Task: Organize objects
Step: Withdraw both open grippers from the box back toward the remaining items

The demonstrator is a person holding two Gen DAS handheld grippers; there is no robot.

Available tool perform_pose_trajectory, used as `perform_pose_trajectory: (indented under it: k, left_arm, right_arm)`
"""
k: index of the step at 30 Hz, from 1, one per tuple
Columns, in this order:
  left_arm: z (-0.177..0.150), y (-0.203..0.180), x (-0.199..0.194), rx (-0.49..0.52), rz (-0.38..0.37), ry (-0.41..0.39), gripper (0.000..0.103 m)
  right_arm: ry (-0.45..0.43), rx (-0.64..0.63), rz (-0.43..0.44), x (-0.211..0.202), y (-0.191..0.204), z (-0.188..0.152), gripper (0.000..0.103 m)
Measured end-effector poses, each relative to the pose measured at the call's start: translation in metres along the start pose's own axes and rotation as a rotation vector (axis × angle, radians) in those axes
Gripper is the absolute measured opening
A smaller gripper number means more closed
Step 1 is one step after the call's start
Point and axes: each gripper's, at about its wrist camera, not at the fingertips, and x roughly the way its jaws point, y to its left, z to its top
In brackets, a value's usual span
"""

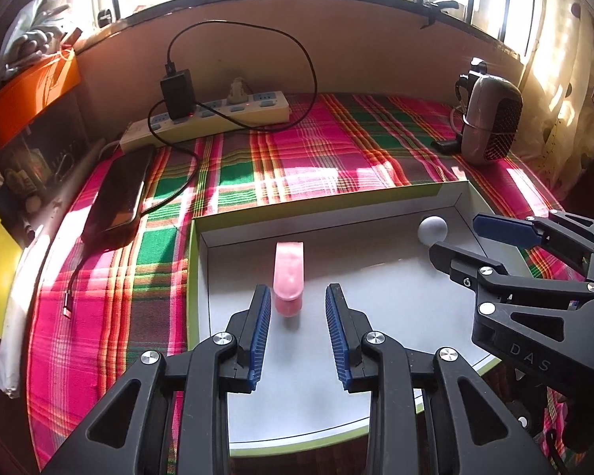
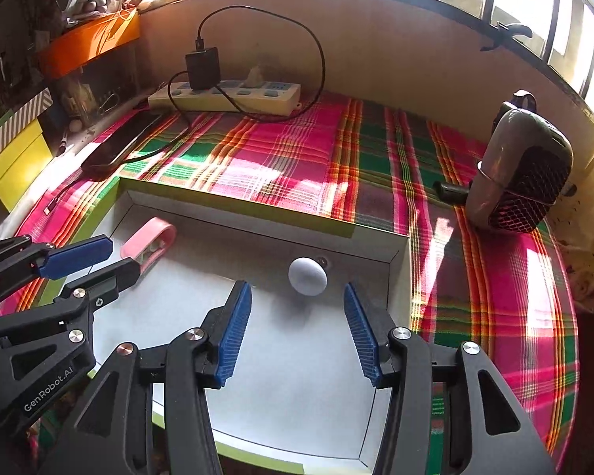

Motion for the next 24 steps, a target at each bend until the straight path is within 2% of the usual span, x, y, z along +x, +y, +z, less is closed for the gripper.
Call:
perform_pose_trajectory:
  k: [11,24]
  left_arm:
    - [-0.023,-0.003,-0.037,-0.005,0.006,-0.044,0.027]
    - [-0.068,0.002,-0.079,0.002,0.018,-0.093,0.027]
  right_arm:
    - [-0.058,0.071,0.004,-0.039,0.002,-0.022,0.050]
    - [-0.128,0.131,-0.015,-0.083,0.013,-0.064,0.050]
